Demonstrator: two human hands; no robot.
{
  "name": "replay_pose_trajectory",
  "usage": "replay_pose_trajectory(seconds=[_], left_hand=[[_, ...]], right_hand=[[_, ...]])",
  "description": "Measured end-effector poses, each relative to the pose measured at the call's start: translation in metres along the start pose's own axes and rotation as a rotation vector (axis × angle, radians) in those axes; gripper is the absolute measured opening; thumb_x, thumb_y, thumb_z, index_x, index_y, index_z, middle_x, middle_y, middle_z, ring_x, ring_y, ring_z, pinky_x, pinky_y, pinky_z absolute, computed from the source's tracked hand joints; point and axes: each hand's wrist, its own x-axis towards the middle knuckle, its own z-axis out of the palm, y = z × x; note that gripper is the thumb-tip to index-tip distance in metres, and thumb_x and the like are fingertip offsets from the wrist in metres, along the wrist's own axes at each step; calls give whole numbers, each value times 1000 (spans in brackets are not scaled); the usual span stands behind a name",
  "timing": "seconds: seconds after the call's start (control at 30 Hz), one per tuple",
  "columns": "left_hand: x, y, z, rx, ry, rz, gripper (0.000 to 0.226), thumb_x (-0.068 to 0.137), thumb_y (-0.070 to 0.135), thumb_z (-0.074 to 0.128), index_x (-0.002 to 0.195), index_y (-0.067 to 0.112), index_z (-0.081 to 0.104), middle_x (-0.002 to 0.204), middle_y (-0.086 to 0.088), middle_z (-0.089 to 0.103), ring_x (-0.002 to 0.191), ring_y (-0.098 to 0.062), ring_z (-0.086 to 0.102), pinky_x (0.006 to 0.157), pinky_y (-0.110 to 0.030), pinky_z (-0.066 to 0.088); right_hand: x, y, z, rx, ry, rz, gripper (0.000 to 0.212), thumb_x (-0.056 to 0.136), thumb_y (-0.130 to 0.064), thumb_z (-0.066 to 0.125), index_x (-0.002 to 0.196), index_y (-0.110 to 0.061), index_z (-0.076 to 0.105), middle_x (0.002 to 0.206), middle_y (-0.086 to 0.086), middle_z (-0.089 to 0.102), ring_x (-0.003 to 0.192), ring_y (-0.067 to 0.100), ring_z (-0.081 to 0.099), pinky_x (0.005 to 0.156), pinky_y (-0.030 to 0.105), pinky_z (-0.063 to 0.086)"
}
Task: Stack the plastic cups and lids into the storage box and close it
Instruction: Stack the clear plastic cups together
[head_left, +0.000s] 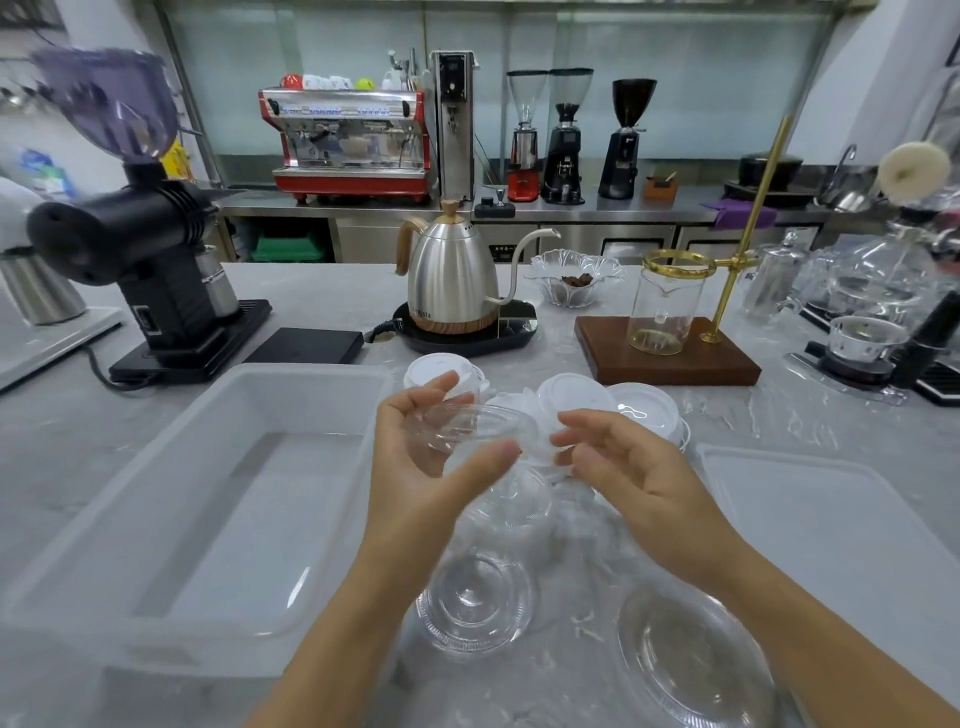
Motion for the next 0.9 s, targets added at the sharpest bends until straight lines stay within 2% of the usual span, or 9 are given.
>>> replay_pose_trajectory(seconds=[0.07, 0.13, 0.2, 0.27, 0.37, 0.43, 0.57, 0.73, 0.9], left_hand=[[5, 0, -4, -84, 27, -30, 83, 53, 29, 86, 129, 14, 55, 124, -12, 68, 102, -15, 73, 80, -22, 57], [9, 1, -6, -138, 48, -41, 83, 56, 32, 83, 134, 19, 55, 130, -10, 63, 107, -15, 69, 90, -30, 55], [12, 2, -8, -187, 74, -54, 86, 58, 36, 79, 137, 26, 50, 134, -3, 57, 108, -13, 67, 101, -39, 52], [13, 3, -9, -226, 101, -71, 86, 59, 39, 76, 137, 26, 44, 137, -1, 55, 107, -13, 67, 101, -44, 52], [13, 2, -12, -261, 154, -110, 70, 59, 44, 74, 119, 26, 42, 143, -5, 55, 124, -25, 62, 103, -52, 51], [13, 2, -13, -254, 175, -114, 63, 60, 46, 73, 112, 26, 44, 143, -5, 56, 130, -31, 58, 104, -54, 50], [13, 4, -11, -219, 157, -112, 66, 63, 51, 70, 123, 27, 55, 124, 8, 66, 114, -26, 66, 100, -52, 52], [13, 4, -11, -205, 159, -118, 50, 75, 46, 63, 122, 28, 63, 121, 3, 64, 107, -20, 65, 92, -42, 54], [15, 7, -11, -219, 160, -120, 60, 72, 48, 63, 130, 31, 60, 123, -1, 63, 104, -20, 65, 90, -38, 54]], right_hand=[[3, 1, 0, -93, -13, 21, 27, 94, -18, 64, 119, -27, 64, 110, -4, 72, 105, 12, 68, 96, 30, 54], [8, -2, 0, -190, -40, 45, 26, 93, -18, 66, 116, -28, 66, 108, -8, 72, 102, 7, 68, 95, 30, 55], [17, -9, 3, -317, -81, 56, 26, 91, -26, 68, 116, -31, 66, 109, -14, 69, 102, 4, 65, 93, 27, 54], [27, -18, 7, -494, -174, 74, 38, 87, -39, 71, 123, -35, 61, 119, -19, 62, 109, 2, 59, 95, 24, 50], [34, -27, 18, -703, -310, 80, 69, 77, -59, 72, 137, -38, 49, 134, -24, 48, 123, -1, 47, 106, 27, 41], [35, -26, 25, -764, -327, 60, 78, 70, -68, 71, 138, -40, 47, 137, -23, 47, 126, 0, 45, 109, 30, 40], [30, -20, 31, -761, -357, 71, 94, 59, -81, 67, 141, -45, 41, 142, -23, 46, 132, 1, 44, 110, 33, 41], [20, -21, 31, -737, -354, 64, 94, 66, -72, 73, 147, -40, 37, 147, -23, 41, 134, -1, 40, 112, 24, 35], [16, -17, 30, -748, -312, 36, 79, 77, -61, 69, 147, -33, 43, 148, -21, 39, 134, -2, 38, 105, 15, 28]])
